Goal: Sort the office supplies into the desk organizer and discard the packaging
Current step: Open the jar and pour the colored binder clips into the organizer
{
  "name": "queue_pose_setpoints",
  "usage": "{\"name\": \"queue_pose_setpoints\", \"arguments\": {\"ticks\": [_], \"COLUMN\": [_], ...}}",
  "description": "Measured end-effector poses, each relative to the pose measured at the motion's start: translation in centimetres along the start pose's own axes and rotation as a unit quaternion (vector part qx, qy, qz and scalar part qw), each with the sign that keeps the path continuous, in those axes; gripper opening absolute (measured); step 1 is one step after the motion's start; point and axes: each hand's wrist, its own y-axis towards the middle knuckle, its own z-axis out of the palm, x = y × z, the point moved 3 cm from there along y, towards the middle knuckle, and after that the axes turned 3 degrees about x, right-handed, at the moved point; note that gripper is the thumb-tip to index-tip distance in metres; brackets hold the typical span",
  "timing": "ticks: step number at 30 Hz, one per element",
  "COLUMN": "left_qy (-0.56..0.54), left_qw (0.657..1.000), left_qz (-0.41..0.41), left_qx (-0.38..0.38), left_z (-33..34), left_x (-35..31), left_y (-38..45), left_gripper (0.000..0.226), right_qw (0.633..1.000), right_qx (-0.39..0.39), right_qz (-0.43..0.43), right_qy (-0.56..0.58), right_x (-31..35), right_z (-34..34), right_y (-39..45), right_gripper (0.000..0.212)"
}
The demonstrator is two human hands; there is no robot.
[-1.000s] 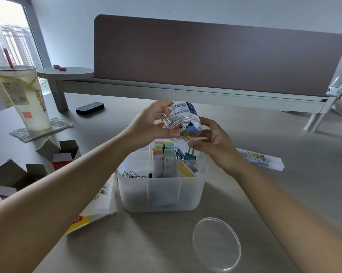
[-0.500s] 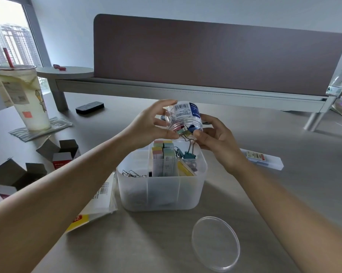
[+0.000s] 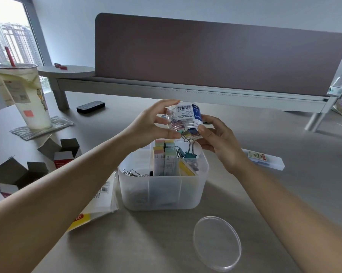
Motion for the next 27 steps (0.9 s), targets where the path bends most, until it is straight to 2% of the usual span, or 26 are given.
{"name": "queue_pose_setpoints", "arguments": {"ticks": [8, 21, 27], "left_qy": [-0.013, -0.009, -0.043], "left_qw": [1.000, 1.000, 0.999], "left_qz": [0.007, -0.008, -0.003], "left_qx": [-0.005, -0.024, -0.030], "left_z": [0.30, 0.35, 0.11], "left_x": [-0.40, -0.17, -0.28], "left_y": [-0.26, -0.02, -0.10], "left_gripper": [0.057, 0.050, 0.051], "right_qw": [0.998, 1.000, 1.000], "right_qx": [0.027, -0.003, -0.011], "right_qz": [-0.013, -0.006, -0.021], "right_qy": [0.049, -0.008, -0.008], "right_x": [0.25, 0.50, 0.61], "right_z": [-0.21, -0.15, -0.23], "right_y": [-0.48, -0.23, 0.00], "right_gripper": [0.026, 0.023, 0.020]}}
